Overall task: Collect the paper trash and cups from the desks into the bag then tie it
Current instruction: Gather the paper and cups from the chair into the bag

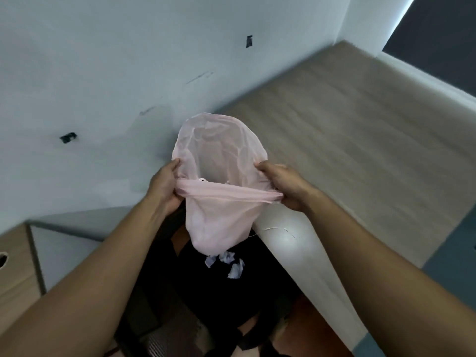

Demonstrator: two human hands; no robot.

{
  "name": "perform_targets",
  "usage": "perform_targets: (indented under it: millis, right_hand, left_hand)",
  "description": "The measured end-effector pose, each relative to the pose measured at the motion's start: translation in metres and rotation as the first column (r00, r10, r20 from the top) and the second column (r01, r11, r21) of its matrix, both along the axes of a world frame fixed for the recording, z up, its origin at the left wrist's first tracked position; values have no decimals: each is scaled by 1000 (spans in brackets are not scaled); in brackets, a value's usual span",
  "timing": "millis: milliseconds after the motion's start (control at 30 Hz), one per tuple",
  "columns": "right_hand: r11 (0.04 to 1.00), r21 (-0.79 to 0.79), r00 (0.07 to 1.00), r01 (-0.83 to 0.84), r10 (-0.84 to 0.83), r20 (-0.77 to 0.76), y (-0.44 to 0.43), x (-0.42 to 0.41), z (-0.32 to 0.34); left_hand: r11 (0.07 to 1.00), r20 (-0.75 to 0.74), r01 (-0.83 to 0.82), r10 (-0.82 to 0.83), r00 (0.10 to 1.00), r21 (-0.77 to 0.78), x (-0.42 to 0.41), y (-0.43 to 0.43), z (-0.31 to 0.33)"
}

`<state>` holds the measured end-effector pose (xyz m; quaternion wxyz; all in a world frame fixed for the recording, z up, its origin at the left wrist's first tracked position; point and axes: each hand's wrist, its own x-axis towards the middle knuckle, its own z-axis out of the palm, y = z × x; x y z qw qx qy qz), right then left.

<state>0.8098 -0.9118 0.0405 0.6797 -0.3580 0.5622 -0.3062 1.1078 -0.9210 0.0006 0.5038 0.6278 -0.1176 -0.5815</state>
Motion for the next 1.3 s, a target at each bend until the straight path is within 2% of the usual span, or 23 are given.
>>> perform_targets:
  millis: [167, 300, 500, 633, 733, 933, 1167, 1300]
  right_hand:
    - [998, 52, 999, -38, 39, -4, 14, 60, -24]
    - [997, 81, 999, 4, 0, -51, 25, 94, -49]
    - [984, 175, 990, 20, 5, -143, 40, 114, -110]
    - [973, 220, 983, 75, -36, -178, 45, 114, -151]
    - [966, 230, 982, 122, -84, -169, 48, 112, -176]
    - [941, 317, 992, 121, -99, -82, 59, 113, -211]
    - [953, 303, 999, -16, 30, -41, 68, 116, -237]
    - [944, 326, 991, 40, 4, -135, 78, 109, -273]
  left_hand:
    - [999, 35, -32, 30, 999, 44, 54, 23, -14]
    - [996, 74, -25, 19, 997, 82, 89, 39, -51]
    - [991, 75, 87, -94, 993, 99, 123, 38, -125]
    - [986, 81, 150, -156, 984, 77, 116, 24, -144]
    - [978, 213, 195, -208, 955, 79, 108, 8, -153]
    - [964, 327, 255, -267, 906, 81, 109, 1, -190]
    - [989, 244, 113, -133, 961, 94, 144, 9, -226]
    - [993, 169, 67, -82, 982, 94, 162, 6, -236]
